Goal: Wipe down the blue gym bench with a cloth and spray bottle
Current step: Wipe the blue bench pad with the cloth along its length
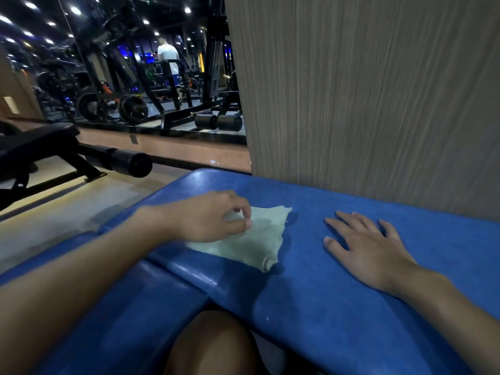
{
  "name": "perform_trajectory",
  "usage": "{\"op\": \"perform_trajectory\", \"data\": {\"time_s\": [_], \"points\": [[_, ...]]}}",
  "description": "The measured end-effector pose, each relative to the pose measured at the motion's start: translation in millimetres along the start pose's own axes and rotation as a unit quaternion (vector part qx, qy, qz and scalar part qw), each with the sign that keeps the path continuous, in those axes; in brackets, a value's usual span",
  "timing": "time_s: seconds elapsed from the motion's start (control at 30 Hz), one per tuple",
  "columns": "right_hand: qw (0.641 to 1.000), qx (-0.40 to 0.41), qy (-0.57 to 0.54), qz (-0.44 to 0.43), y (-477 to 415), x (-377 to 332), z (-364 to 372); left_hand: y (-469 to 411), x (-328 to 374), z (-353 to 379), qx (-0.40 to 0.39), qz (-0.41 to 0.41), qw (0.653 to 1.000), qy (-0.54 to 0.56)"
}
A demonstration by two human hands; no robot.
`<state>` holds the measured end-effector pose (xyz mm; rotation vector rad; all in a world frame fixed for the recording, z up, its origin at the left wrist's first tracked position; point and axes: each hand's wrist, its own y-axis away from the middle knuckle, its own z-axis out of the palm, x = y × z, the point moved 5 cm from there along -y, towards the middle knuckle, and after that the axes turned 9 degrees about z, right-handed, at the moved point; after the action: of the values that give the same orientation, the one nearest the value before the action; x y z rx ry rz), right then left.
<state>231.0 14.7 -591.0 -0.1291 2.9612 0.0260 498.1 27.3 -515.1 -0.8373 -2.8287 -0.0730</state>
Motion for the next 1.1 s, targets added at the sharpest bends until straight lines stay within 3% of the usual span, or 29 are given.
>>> {"op": "perform_trajectory", "data": {"time_s": [0.07,0.2,0.33,0.47,0.53,0.6,0.73,0.97,1.1], "points": [[1.0,-0.003,0.0,0.001,0.2,0.0,0.3,-2.5,-7.9,22.5,0.016,-0.038,0.999,-0.023],[1.0,-0.002,0.001,0.006,0.0,-0.5,-0.6,-3.5,-12.3,68.9,-0.064,-0.111,0.99,-0.056],[1.0,-0.016,0.012,0.005,1.7,-2.6,-1.9,27.2,-2.3,68.5,-0.067,-0.087,0.992,-0.064],[0.997,-0.007,0.081,0.003,1.6,-9.9,-8.8,52.7,17.0,62.3,0.0,-0.055,0.996,-0.076],[0.999,-0.008,0.046,-0.009,-0.5,-16.6,-11.8,46.0,18.9,71.5,-0.029,-0.066,0.995,-0.075],[0.999,-0.031,-0.001,-0.01,-1.1,-21.6,-8.7,28.9,14.5,75.4,-0.052,-0.07,0.992,-0.09],[0.998,-0.034,0.038,-0.023,-2.8,-22.5,4.4,-25.4,-8.9,73.7,-0.05,-0.081,0.988,-0.123],[0.999,-0.017,0.038,-0.027,-4.9,-20.9,5.6,-155.0,-53.1,62.9,-0.06,-0.106,0.989,-0.085],[0.999,-0.024,0.038,-0.023,-5.2,-21.3,4.2,-169.9,-56.2,61.1,-0.057,-0.108,0.989,-0.081]]}}
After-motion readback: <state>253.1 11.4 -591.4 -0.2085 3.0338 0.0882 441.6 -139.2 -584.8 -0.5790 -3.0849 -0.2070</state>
